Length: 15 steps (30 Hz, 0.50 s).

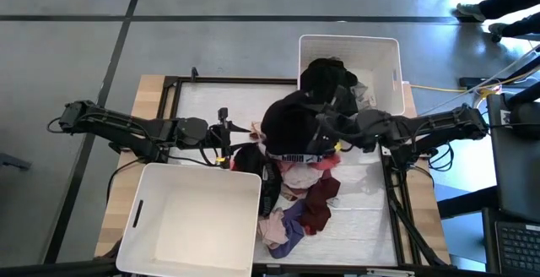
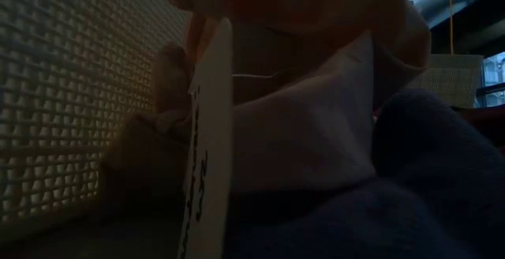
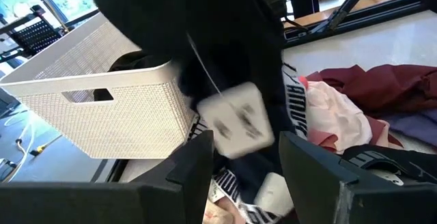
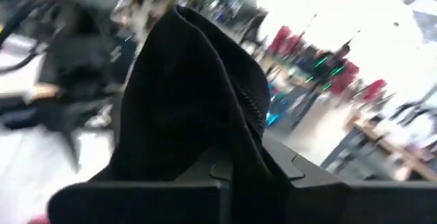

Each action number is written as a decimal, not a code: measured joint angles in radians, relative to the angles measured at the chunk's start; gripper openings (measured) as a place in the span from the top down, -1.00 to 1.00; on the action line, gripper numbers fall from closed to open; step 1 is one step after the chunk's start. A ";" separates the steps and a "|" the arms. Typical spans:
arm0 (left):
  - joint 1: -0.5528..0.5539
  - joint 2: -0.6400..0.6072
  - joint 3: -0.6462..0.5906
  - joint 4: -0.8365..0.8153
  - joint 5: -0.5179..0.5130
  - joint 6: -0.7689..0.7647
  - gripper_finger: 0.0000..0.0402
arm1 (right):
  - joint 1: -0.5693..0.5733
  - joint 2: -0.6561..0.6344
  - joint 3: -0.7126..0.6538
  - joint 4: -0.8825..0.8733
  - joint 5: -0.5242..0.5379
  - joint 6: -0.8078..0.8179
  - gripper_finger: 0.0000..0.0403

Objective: Sort clothes
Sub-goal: Put the black underwear into the top white laundry bin

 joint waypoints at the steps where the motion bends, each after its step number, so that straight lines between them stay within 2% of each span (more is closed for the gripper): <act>1: 0.000 0.000 0.000 0.000 0.000 0.000 0.21 | 0.000 0.000 0.000 -0.048 -0.021 0.041 0.82; 5: 0.000 0.000 0.000 0.000 0.000 0.000 0.21 | 0.000 0.010 0.000 -0.299 -0.125 0.257 0.82; 9: 0.000 0.000 0.000 0.001 0.000 0.000 0.21 | 0.020 0.063 -0.004 -0.538 -0.182 0.420 0.82; 15: 0.000 0.000 0.000 0.001 0.000 -0.004 0.21 | 0.083 0.161 -0.082 -0.572 -0.170 0.500 0.82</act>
